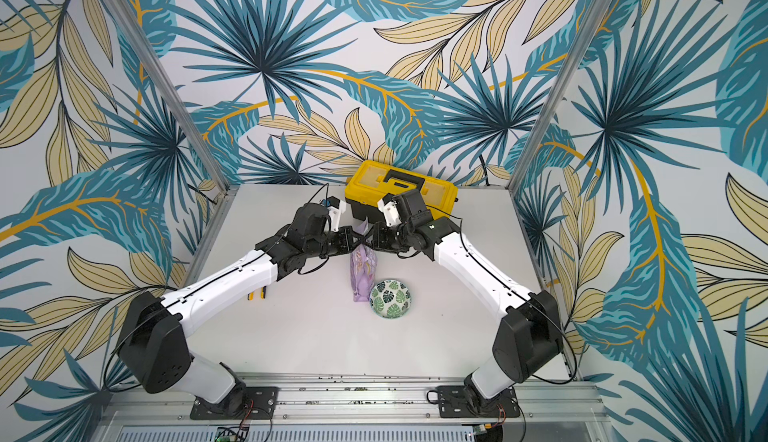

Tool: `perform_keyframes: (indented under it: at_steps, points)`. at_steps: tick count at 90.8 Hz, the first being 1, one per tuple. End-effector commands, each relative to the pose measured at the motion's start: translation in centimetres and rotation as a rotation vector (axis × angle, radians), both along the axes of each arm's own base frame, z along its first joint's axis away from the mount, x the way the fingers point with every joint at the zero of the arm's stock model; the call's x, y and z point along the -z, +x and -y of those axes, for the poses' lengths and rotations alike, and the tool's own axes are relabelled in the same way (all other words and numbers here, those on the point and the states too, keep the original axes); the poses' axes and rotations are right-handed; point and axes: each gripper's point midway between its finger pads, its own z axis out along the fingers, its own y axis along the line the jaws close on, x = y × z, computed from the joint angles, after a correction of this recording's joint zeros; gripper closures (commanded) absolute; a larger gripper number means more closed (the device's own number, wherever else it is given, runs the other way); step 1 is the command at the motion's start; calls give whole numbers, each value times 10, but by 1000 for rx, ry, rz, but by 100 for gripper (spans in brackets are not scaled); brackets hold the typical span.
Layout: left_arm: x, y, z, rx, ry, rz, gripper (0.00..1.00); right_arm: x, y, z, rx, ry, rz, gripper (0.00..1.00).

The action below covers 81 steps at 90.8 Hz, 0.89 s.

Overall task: Pour the oats into the breakfast bowl
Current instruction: Open the oats bag at the center of the board.

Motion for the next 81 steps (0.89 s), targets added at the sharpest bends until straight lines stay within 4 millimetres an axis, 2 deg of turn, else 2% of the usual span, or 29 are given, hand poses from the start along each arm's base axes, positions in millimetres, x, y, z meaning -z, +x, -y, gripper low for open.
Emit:
perform_keyframes:
  at_steps: [1,19,52,63,74,81]
  points:
    - [-12,-3,-4,-13,-19,31,100,-3,13,-2,31,22,7,63]
    - [-13,-5,-4,-13,-20,33,100,2,28,-2,68,49,-3,66]
    - [-13,-6,-3,-11,-25,33,100,9,29,-19,12,104,-52,69]
    - [-13,-5,-3,-9,-28,34,100,13,25,-23,-10,124,-77,78]
    - [-13,-5,-2,-8,-29,36,96,7,20,-29,-41,178,-76,100]
    - [-13,-5,-4,-15,-25,40,89,9,22,-23,-20,146,-55,100]
